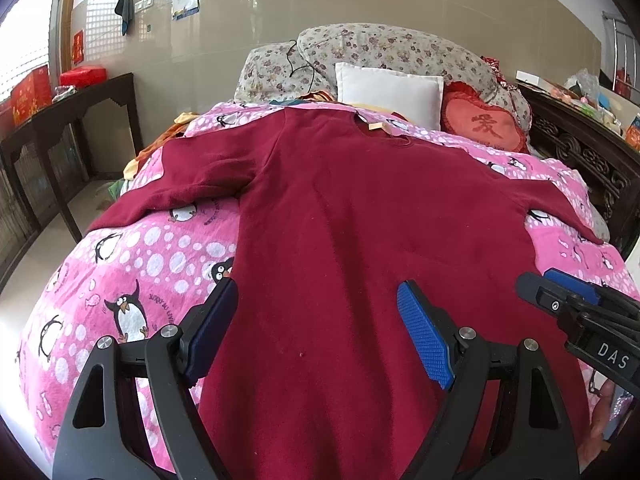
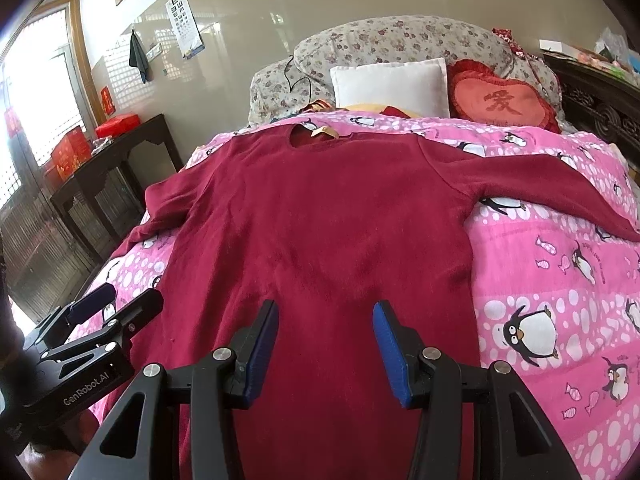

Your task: Fold small clothes

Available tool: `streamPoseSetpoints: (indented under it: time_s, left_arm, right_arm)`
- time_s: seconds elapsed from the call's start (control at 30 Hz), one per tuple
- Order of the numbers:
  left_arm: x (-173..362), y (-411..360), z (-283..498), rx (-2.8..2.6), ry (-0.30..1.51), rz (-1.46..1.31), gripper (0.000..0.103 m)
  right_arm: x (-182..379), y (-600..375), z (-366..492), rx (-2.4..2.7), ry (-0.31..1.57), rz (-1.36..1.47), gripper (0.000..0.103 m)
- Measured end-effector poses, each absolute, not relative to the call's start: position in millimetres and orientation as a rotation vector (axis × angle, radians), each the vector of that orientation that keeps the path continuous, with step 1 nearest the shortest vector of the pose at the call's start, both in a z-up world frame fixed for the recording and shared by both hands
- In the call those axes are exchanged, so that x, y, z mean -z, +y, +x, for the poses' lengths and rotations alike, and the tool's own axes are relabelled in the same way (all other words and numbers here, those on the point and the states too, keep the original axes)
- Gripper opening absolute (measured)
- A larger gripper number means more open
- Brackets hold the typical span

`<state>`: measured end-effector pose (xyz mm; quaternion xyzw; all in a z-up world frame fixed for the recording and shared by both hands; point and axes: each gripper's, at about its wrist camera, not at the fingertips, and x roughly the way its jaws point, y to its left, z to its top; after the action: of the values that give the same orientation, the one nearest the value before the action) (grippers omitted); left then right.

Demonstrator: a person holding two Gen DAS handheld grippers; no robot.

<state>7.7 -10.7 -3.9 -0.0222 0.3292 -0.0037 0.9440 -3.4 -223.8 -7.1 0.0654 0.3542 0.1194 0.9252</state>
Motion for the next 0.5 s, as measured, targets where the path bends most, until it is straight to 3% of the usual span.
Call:
streamPoseSetpoints:
  time_s: [0.5]
  left_arm:
    - [6.7, -4.2, 21.6, -0.006, 0.686, -0.039, 0.083]
  right_arm:
    - [6.1, -215.6, 6.8, -0.254, 0.728, 0.127, 0.047]
